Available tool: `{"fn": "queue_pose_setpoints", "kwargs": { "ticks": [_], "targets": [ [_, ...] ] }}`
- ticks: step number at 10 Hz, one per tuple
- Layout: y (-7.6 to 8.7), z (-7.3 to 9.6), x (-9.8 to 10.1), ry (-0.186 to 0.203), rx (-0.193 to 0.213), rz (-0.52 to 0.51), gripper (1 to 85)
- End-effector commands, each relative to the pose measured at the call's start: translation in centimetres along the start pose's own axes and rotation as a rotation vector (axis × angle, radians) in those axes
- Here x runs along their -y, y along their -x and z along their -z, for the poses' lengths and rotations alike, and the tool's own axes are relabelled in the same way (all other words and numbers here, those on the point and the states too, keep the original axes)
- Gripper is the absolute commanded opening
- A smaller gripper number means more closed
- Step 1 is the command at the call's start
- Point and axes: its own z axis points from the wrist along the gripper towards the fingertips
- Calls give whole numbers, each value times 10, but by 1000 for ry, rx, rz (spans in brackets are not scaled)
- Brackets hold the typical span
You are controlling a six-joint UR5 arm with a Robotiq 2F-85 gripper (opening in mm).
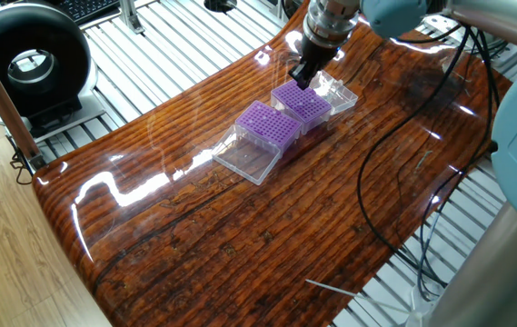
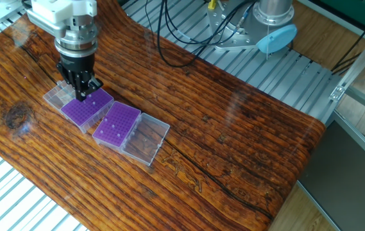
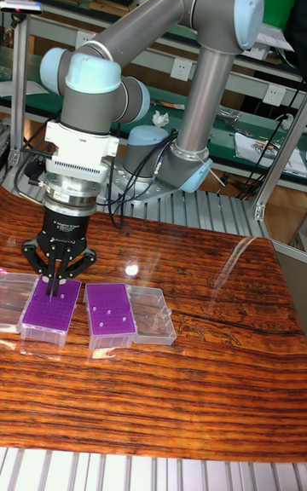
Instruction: Transfer all small pipette tips from one holder to another
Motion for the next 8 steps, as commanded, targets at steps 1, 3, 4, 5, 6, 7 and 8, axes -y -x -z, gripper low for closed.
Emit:
{"fn": "queue_pose_setpoints", "kwargs": {
  "ticks": [1,3,4,5,6,7,8],
  "targets": [
    [3,0,-1,17,16,-4,13],
    [4,0,-3,27,23,-4,13],
    [4,0,-3,30,25,0,13],
    [4,-1,-3,33,27,2,13],
    [3,-2,-2,32,28,5,13],
    [3,-4,0,32,31,8,13],
    [2,-6,2,30,34,11,13]
  ]
}}
